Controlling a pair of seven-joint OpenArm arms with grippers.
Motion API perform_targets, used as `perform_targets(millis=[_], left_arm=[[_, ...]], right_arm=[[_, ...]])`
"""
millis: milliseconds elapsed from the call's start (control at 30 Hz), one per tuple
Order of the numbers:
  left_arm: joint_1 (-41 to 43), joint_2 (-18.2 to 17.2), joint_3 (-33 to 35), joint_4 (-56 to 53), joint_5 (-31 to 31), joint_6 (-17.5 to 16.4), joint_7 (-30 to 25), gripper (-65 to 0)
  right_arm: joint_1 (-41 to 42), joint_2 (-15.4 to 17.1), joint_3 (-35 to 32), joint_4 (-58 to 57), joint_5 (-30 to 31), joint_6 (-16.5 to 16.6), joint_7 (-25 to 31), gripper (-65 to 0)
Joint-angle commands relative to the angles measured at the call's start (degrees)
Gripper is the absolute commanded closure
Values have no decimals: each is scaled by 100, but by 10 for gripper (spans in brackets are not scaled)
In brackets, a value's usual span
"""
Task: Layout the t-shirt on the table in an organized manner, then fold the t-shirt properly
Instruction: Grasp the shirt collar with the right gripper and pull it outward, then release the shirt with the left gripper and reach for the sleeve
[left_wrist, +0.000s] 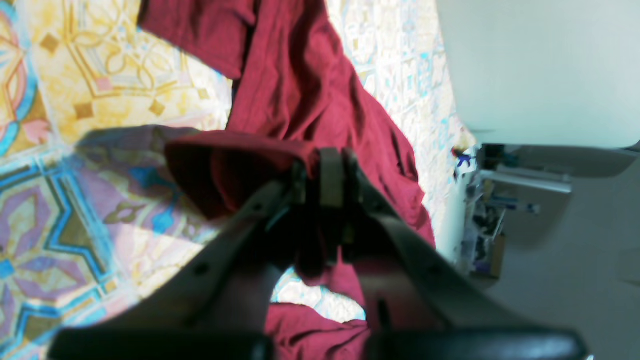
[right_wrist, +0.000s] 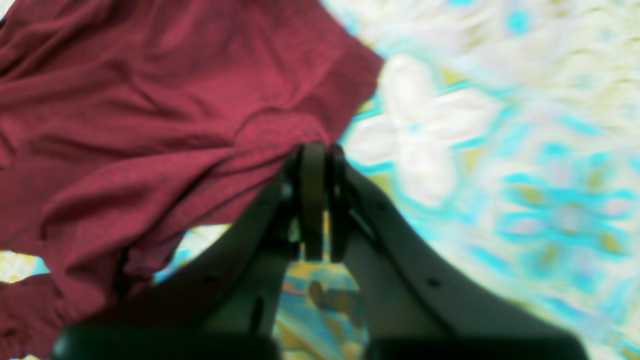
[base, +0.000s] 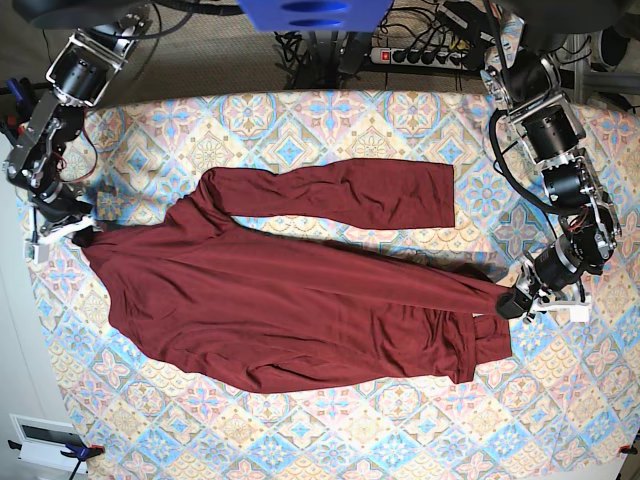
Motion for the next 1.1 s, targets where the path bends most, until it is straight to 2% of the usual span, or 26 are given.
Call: perform_targets(millis=[0,300,500,600,733,833,933,1067], left_arm=[[-117,-43,-7,89,-82,-49,-62,0],[-135,159,-7,89,-55,-49,-133,0],[-144,124,345,89,85,-49,-1056,0],[-152,150,485,89,384,-49,-1372,0],[-117,159,723,98,885,-49,-1513,0],[-117,-8,1241,116,1158,-49,-1328,-20],[-73,-228,1593,116,1061,-49,-1056,-56],[305,-579,1602,195,666,-49,-1003,-88]], right_arm=[[63,203,83,103,66,-9,153,0],[71,493,355,103,66,-9,162,0],[256,546,267,94,66,-9,153,0],[555,537,-172,50,66,-9,162,0],[959,537,-735,50,58,-9,171,0],[1276,537,-1069,50,49,-9,171,0],[1408,537,-1342,50,49,-9,171,0],[1425,537,-1403,50,-48,-9,267,0]])
